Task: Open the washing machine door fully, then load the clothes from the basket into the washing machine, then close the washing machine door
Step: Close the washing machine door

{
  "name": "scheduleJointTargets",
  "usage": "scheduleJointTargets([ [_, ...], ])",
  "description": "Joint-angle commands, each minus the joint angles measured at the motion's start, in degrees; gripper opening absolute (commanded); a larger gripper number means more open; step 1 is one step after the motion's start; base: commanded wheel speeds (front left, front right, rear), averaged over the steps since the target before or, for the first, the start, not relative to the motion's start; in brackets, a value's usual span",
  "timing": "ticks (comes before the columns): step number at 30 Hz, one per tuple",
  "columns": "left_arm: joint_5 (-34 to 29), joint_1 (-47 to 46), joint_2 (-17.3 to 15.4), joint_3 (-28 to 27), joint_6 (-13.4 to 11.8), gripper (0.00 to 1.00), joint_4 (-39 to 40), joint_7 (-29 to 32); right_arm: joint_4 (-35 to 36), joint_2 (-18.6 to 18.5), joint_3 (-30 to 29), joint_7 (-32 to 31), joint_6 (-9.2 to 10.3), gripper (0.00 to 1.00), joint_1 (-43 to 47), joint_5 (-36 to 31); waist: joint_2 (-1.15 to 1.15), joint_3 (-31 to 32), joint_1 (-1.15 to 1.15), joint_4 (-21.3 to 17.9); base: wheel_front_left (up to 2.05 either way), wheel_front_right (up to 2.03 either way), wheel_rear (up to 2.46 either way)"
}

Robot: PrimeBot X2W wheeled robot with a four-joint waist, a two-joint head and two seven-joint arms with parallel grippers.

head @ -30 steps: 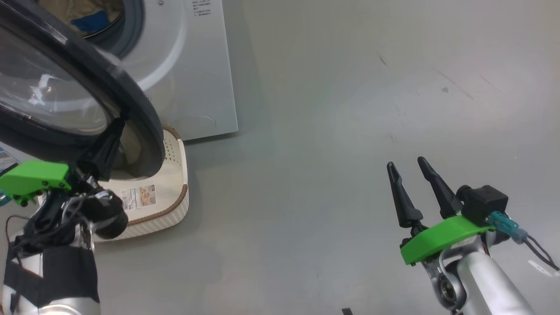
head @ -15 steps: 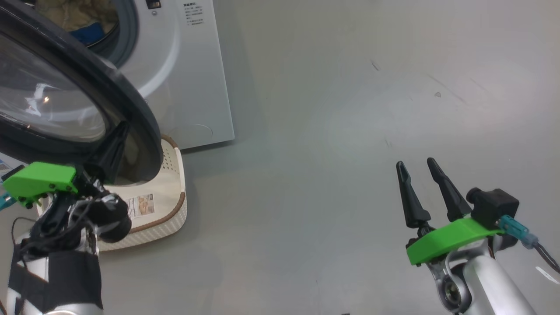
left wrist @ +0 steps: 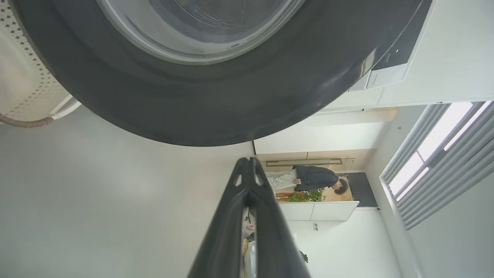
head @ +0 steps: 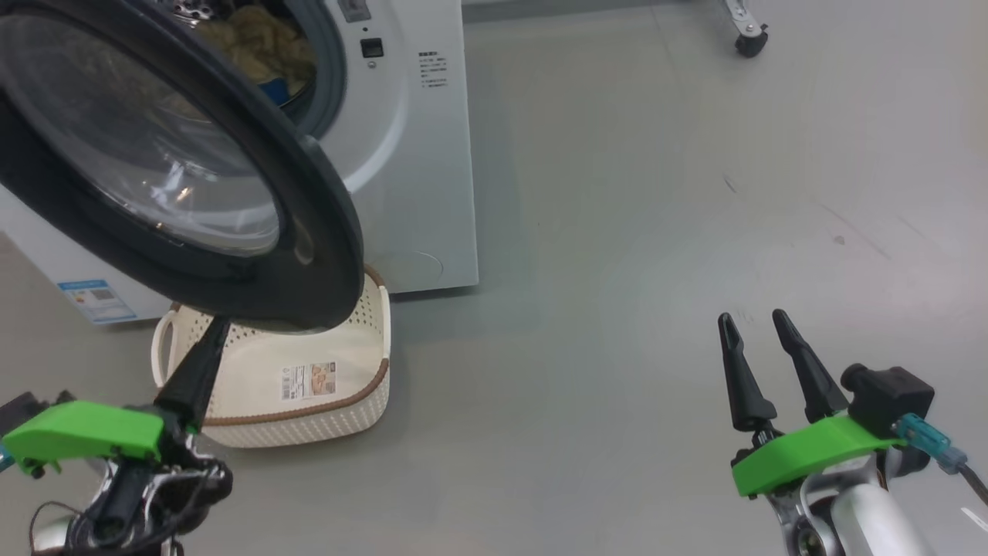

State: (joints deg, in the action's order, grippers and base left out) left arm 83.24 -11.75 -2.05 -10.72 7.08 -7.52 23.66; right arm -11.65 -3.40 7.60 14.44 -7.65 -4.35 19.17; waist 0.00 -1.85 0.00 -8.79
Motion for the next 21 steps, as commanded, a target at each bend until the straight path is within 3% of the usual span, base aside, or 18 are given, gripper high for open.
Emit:
scheduleJointTargets([
  [1, -1.2, -1.0, -1.9, -1.3, 0.4, 0.0, 2.7, -0.6, 2.1, 0.1, 1.0, 0.6, 0.16, 1.0, -1.3, -0.1, 0.0, 1.0, 0.0, 1.3, 0.0, 0.0, 0.0],
  [4, -7.8, 2.1, -3.8, 2.0, 0.4, 0.0, 7.4, -7.4, 2.4, 0.2, 0.8, 0.6, 0.16, 1.0, -0.9, -0.2, 0.0, 1.5, 0.0, 2.7, 0.0, 0.0, 0.0],
  [8, -20.4, 5.7, -9.8, 10.1, 0.4, 0.0, 10.2, -21.3, 2.5, 0.2, 0.3, 0.6, 0.16, 1.0, -0.6, -0.3, 0.0, 2.0, 0.0, 4.4, 0.0, 0.0, 0.0],
  [11, -30.4, 7.7, -14.8, 17.1, 0.4, 0.0, 7.8, -32.8, 2.5, 0.2, -0.1, 0.6, 0.16, 1.0, -0.3, -0.4, 0.0, 2.3, 0.0, 5.6, 0.0, 0.0, 0.0],
  [13, -37.1, 8.0, -16.7, 19.4, 0.4, 0.0, 4.3, -37.1, 2.6, 0.2, -0.2, 0.6, 0.16, 1.0, 0.0, -0.4, 0.0, 2.5, 0.0, 6.3, 0.0, 0.0, 0.0],
  [16, -46.8, 7.8, -16.6, 19.5, 0.2, 0.0, 1.0, -38.5, 2.5, 0.2, -0.1, 0.6, 0.16, 1.0, 0.3, -0.5, 0.0, 2.8, 0.0, 6.9, 0.0, 0.0, 0.0],
  [19, -53.8, 8.0, -12.9, 14.2, -0.3, 0.02, 3.6, -38.6, 2.5, 0.2, 0.0, 0.6, 0.16, 1.0, 0.4, -0.5, 0.0, 2.8, 0.0, 7.2, 0.0, 0.0, 0.0],
  [20, -56.1, 8.5, -11.8, 12.6, -0.4, 0.28, 4.6, -38.6, 2.6, 0.2, 0.0, 0.6, 0.16, 1.0, 0.4, -0.5, 0.0, 2.9, 0.0, 7.2, 0.0, 0.0, 0.0],
  [21, -58.2, 9.1, -10.6, 11.1, -0.3, 0.78, 5.7, -38.6, 2.6, 0.2, 0.0, 0.6, 0.16, 1.0, 0.5, -0.5, 0.0, 2.9, 0.0, 7.2, 0.0, 0.0, 0.0],
])
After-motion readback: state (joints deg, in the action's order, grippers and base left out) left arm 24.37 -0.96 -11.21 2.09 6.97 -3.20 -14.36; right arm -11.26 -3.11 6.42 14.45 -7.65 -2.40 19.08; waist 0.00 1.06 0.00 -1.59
